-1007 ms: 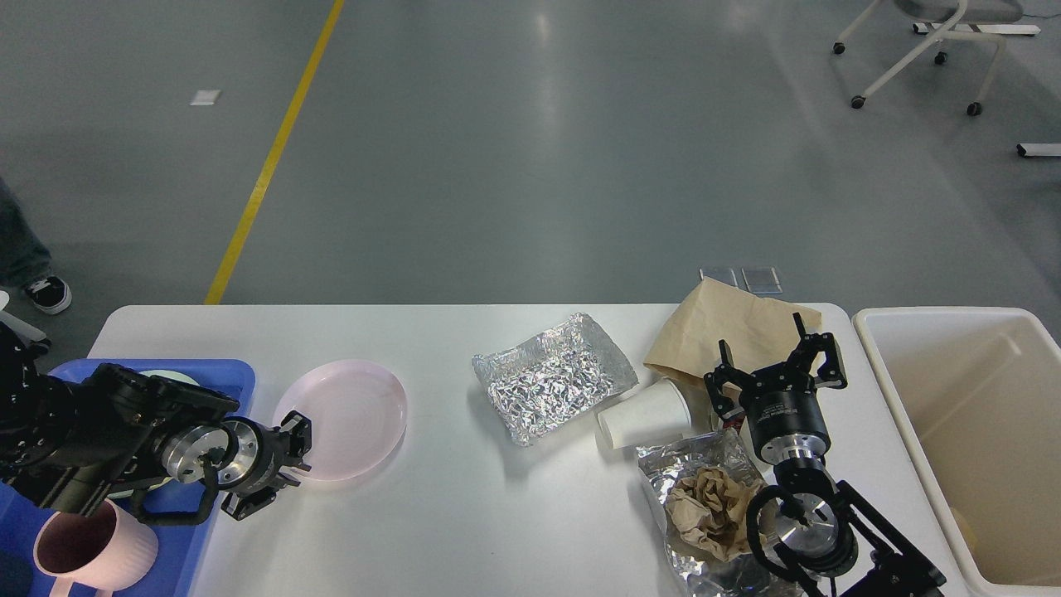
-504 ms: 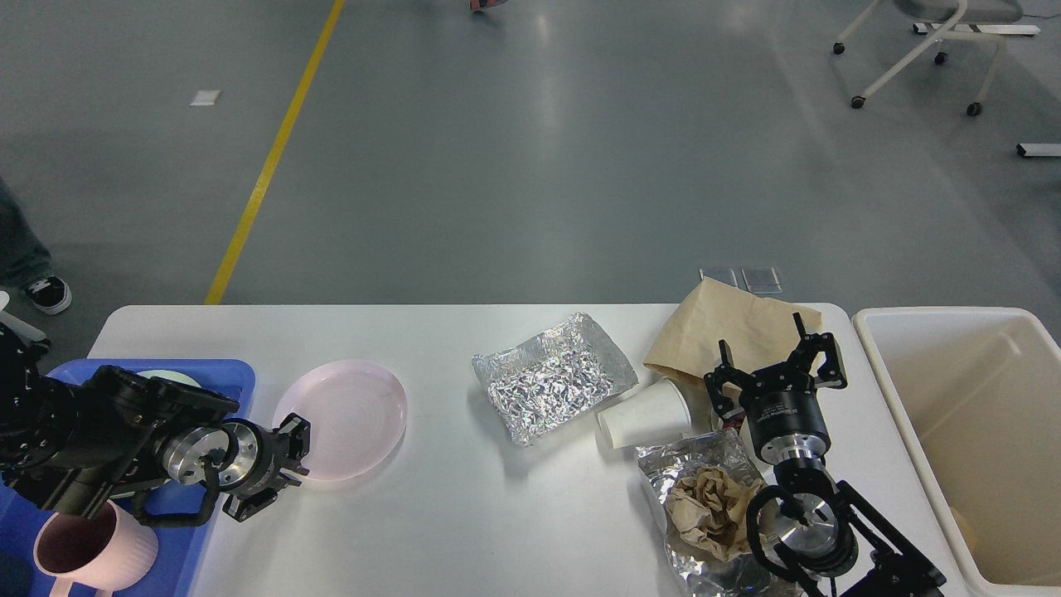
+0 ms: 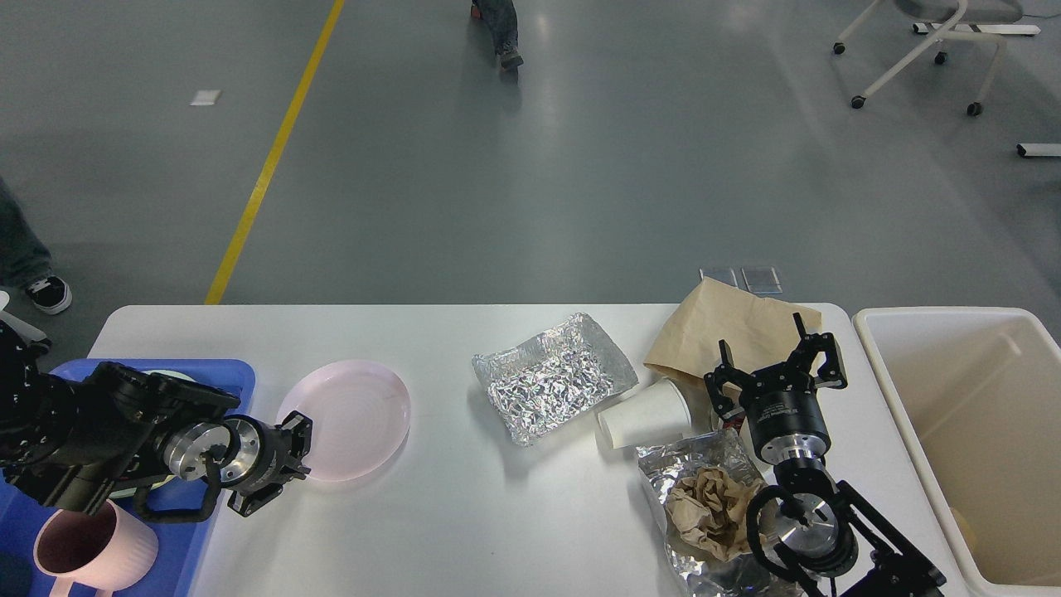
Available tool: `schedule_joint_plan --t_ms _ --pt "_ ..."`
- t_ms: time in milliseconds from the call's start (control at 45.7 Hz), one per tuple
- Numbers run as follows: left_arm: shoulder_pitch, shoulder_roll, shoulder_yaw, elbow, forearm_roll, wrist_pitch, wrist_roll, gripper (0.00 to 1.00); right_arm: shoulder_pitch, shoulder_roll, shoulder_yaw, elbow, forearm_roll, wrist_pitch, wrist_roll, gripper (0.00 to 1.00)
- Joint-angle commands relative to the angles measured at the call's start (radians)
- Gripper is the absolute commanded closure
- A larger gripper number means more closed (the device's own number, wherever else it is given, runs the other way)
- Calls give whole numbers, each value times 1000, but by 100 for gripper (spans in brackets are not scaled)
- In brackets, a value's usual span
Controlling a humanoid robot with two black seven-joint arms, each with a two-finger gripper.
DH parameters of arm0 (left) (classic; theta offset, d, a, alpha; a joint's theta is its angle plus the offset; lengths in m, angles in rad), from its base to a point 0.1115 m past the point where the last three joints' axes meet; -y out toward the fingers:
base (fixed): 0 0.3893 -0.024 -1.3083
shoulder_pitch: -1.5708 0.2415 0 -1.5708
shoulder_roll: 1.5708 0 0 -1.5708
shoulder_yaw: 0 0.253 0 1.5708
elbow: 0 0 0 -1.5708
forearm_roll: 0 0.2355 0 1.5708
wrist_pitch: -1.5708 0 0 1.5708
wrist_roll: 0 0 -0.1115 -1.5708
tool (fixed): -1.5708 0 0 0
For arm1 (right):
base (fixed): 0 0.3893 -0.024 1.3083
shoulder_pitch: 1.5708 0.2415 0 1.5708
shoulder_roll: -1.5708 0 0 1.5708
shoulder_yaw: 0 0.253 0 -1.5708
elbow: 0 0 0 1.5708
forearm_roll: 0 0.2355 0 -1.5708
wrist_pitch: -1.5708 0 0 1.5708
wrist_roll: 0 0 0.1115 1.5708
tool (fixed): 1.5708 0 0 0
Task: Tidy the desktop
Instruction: 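Lower the left gripper onto the pink plate rim and grasp it, then lift the pink plate with the left gripper toward the blue tray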
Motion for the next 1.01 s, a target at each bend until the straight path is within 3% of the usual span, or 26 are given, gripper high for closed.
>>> schedule_joint_plan --t_ms 0,197,372,723,985 --pt "-10 0 -1 -11 -1 -3 1 100 0 0 0 0 1 0 0 0" --pt "-42 25 0 -37 -4 -52 4 100 0 0 0 0 -1 0 -1 0" --pt "-173 60 69 -170 -4 -54 4 100 0 0 0 0 -1 0 0 0" --pt "-672 123 324 -505 4 -130 7 100 0 0 0 0 -1 0 0 0" --pt "-1083 117 517 -646 7 -366 -4 100 0 0 0 0 1 0 -1 0"
